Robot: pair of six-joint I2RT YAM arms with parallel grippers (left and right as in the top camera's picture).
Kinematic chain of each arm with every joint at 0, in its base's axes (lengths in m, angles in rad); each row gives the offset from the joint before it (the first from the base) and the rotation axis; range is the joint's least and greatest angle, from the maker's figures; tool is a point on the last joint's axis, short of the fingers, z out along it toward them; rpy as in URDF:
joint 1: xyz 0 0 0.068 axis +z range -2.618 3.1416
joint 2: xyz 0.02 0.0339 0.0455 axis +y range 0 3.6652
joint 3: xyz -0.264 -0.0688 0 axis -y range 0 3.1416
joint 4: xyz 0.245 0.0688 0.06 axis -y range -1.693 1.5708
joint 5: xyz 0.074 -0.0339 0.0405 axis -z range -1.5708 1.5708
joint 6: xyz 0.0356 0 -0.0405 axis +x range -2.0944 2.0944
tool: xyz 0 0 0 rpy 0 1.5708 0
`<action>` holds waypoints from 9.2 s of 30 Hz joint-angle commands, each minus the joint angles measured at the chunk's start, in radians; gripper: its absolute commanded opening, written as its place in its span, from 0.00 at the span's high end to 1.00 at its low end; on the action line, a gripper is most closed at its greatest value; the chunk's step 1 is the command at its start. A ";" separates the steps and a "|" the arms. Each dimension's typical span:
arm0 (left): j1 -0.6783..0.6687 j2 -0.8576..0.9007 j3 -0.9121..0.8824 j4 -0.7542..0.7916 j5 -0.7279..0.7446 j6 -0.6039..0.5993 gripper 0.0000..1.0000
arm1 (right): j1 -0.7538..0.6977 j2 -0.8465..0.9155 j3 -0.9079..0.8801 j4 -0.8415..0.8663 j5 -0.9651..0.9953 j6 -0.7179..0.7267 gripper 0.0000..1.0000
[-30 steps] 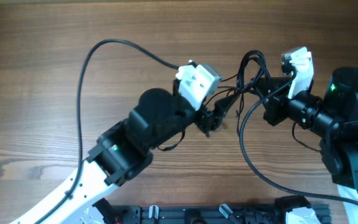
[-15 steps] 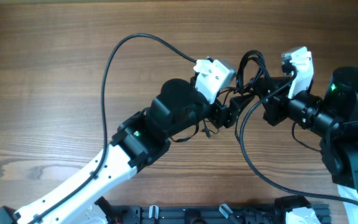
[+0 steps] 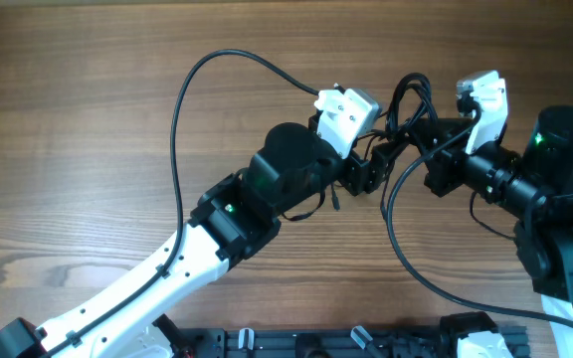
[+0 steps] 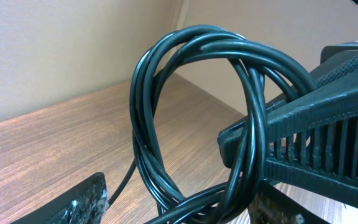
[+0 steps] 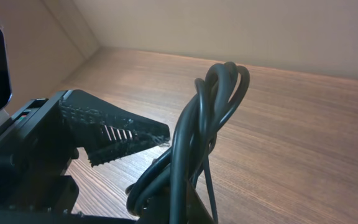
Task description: Untangle cables
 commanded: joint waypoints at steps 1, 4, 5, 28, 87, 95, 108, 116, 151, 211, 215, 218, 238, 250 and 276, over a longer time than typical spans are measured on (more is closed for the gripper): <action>0.005 -0.011 0.012 0.042 -0.113 -0.003 0.30 | 0.006 -0.005 0.001 -0.028 -0.024 0.004 0.96; 0.005 -0.011 0.012 0.039 -0.279 -0.003 0.27 | 0.006 -0.005 0.001 -0.039 -0.037 0.005 0.96; 0.005 -0.011 0.012 0.040 -0.311 -0.003 0.27 | 0.007 -0.005 0.001 -0.042 -0.050 0.005 0.96; 0.005 -0.011 0.012 -0.040 -0.095 -0.002 0.52 | 0.007 -0.005 0.001 -0.002 -0.224 0.005 0.96; 0.159 -0.013 0.012 -0.086 0.298 0.238 0.32 | 0.006 -0.006 0.001 -0.055 -0.326 -0.073 0.96; 0.159 -0.013 0.012 -0.092 0.255 0.237 0.96 | 0.006 -0.006 0.001 -0.055 -0.325 -0.074 0.96; 0.159 -0.013 0.012 -0.161 -0.421 -0.006 0.96 | 0.006 -0.005 0.001 -0.145 -0.296 -0.109 0.96; 0.159 -0.013 0.012 -0.158 -0.589 0.166 0.96 | 0.006 -0.005 0.001 -0.153 -0.594 -0.223 0.96; 0.192 -0.013 0.012 -0.022 -0.428 0.366 0.96 | 0.006 0.003 0.001 -0.167 0.037 0.034 0.46; 0.029 -0.013 0.012 0.153 -0.095 0.029 0.96 | 0.007 0.112 0.001 0.075 -0.537 0.995 0.24; 0.015 -0.013 0.012 0.155 -0.095 0.029 0.96 | 0.007 0.112 0.001 0.075 -0.502 1.005 0.34; 0.015 -0.013 0.012 0.155 -0.095 0.028 0.96 | 0.007 0.112 0.001 0.075 -0.469 1.007 0.38; -0.042 -0.013 0.012 0.215 -0.095 0.029 0.96 | 0.007 0.143 0.001 0.075 -0.329 1.096 0.62; -0.030 -0.013 0.012 0.210 -0.372 0.029 0.96 | 0.006 0.143 0.001 0.075 -0.380 0.961 0.96; 0.283 -0.013 0.012 0.119 -0.463 -0.058 0.96 | 0.006 0.135 0.001 0.576 -1.109 0.769 0.96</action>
